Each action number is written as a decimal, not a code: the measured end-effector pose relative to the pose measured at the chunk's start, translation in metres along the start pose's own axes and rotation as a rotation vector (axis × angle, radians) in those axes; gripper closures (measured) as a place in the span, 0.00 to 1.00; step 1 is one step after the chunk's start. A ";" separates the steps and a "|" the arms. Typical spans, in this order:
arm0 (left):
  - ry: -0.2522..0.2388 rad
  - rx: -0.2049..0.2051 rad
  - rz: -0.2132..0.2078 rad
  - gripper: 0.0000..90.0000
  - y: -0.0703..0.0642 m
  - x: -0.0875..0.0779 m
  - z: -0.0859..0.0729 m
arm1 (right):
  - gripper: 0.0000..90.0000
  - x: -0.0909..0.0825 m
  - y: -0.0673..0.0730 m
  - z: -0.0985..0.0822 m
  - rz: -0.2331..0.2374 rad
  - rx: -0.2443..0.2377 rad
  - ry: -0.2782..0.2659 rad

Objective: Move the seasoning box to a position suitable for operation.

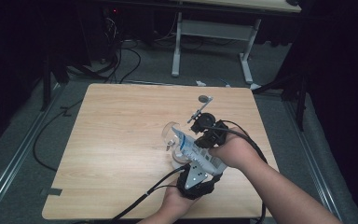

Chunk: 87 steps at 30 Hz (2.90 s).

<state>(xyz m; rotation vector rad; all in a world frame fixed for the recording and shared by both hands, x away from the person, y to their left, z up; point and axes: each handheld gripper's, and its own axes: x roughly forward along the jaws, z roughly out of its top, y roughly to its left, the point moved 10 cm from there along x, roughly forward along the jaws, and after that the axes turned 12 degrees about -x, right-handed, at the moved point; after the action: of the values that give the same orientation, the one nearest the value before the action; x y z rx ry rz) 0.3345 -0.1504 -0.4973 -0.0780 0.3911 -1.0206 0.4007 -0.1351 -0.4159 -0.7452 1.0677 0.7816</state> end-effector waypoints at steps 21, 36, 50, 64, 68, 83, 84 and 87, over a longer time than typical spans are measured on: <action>-0.010 -0.004 -0.005 0.64 -0.001 -0.001 0.003 | 1.00 -0.002 0.000 0.001 -0.002 -0.004 0.002; -0.009 -0.010 -0.008 0.64 -0.002 0.000 0.002 | 1.00 0.001 0.001 0.001 0.004 -0.002 0.001; -0.015 -0.010 -0.009 0.64 -0.001 -0.001 0.004 | 1.00 0.000 0.000 0.003 0.000 -0.009 0.000; -0.025 -0.013 -0.015 0.64 -0.002 -0.002 0.007 | 1.00 -0.001 0.000 0.005 -0.007 -0.018 0.000; -0.026 -0.009 -0.017 0.63 -0.002 -0.002 0.007 | 1.00 -0.001 0.000 0.006 -0.010 -0.020 0.000; -0.029 -0.005 -0.013 0.63 -0.002 -0.002 0.008 | 1.00 -0.002 0.001 0.006 -0.008 -0.021 -0.001; -0.028 -0.004 -0.012 0.63 -0.002 -0.002 0.007 | 1.00 -0.001 0.001 0.007 -0.009 -0.020 -0.001; -0.028 -0.005 -0.011 0.63 -0.002 -0.002 0.007 | 1.00 -0.001 0.001 0.007 -0.010 -0.019 -0.001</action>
<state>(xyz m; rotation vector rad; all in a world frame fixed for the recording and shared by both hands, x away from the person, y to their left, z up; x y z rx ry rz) 0.3348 -0.1507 -0.4895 -0.0987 0.3679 -1.0284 0.4027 -0.1290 -0.4129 -0.7653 1.0563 0.7845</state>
